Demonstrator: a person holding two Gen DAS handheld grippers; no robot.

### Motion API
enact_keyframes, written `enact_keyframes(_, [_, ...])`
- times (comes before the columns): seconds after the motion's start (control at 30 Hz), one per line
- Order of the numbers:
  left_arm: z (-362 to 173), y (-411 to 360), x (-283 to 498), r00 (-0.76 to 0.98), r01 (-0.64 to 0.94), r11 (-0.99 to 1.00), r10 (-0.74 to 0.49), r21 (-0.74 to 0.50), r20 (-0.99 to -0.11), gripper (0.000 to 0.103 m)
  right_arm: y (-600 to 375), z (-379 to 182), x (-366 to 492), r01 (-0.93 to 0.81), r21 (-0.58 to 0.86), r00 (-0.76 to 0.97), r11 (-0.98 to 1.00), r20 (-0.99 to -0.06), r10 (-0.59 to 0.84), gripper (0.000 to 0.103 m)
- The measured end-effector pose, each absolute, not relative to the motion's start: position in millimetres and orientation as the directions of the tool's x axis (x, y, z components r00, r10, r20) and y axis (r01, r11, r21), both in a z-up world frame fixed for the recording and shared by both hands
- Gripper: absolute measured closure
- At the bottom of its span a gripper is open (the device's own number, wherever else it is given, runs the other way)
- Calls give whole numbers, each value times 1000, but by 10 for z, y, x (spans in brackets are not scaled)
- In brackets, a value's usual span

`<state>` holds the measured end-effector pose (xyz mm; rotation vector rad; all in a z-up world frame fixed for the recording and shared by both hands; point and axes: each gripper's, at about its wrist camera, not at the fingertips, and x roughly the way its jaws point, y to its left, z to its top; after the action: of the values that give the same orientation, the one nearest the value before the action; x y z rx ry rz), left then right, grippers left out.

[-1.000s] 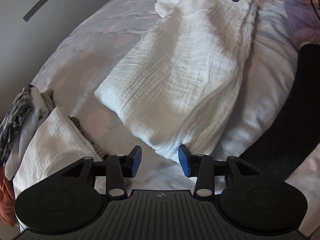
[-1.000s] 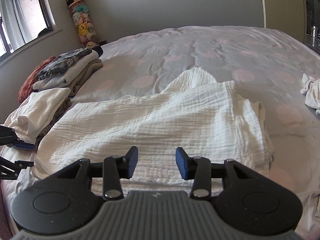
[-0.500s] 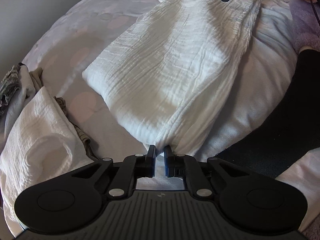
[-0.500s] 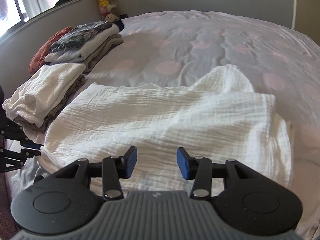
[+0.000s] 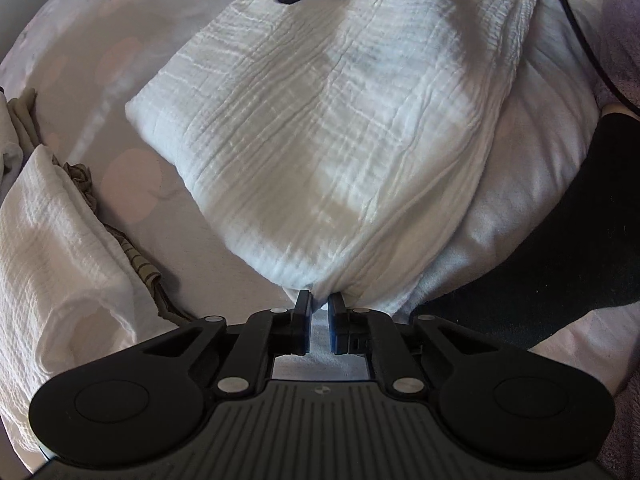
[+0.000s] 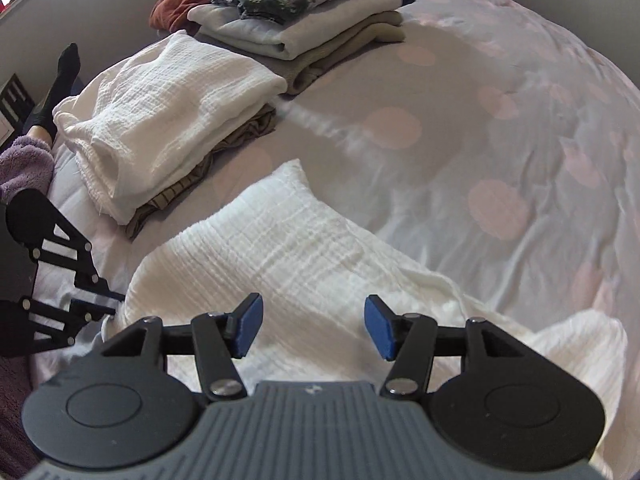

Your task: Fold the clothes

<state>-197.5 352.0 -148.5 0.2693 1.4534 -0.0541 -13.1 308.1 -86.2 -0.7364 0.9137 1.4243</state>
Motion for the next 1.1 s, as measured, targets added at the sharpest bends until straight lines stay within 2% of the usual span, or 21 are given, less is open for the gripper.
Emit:
enact_keyframes(0.2, [-1548,3582,-1830,27,226,969,94,98,-995,97,3697,-956,-73,-988,135,-151,-69,-880,451,43])
enact_keyframes(0.47, [-1611,3647,-1732,-49,245,968,62,48,-997,97,4095,-1282,-26,-972,217,-234,-89,-892,386,45])
enact_keyframes(0.53, [-1608,3645,-1749,-49,243,969,63,49,-997,97,4155,-1384,-31,-969,231,-247,-88,-898,365,54])
enact_keyframes(0.6, [-1602,3641,-1769,-49,241,969,64,51,-997,97,4156,-1445,-76,-971,218,-239,-101,-907,347,76])
enact_keyframes(0.7, [-1562,3605,-1820,-43,247,967,71,59,-997,98,4135,-1416,-142,-980,162,-194,-119,-916,351,94])
enact_keyframes(0.97, [-1300,3587,-2124,9,144,989,41,42,-999,100,4183,-1120,-107,-999,-2,-17,-43,-899,437,98])
enact_keyframes(1.1, [-1267,3594,-2344,19,64,998,-9,-7,-1000,103,4198,-1164,-59,-1000,-19,23,14,-900,435,98])
